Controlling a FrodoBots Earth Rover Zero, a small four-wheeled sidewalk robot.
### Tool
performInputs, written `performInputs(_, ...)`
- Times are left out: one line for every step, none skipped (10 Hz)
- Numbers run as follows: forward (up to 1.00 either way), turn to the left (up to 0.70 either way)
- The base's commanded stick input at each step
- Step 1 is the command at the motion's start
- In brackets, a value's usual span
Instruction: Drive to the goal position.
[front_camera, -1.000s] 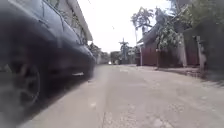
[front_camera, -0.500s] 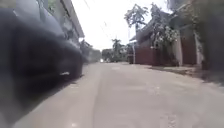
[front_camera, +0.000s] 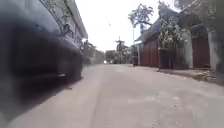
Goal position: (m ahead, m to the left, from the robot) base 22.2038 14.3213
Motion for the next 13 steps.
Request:
performInputs(1.0,0.0)
performInputs(1.0,0.0)
performInputs(1.0,0.0)
performInputs(1.0,0.0)
performInputs(1.0,0.0)
performInputs(1.0,0.0)
performInputs(1.0,0.0)
performInputs(1.0,0.0)
performInputs(1.0,0.0)
performInputs(1.0,0.0)
performInputs(1.0,0.0)
performInputs(1.0,0.0)
performInputs(1.0,0.0)
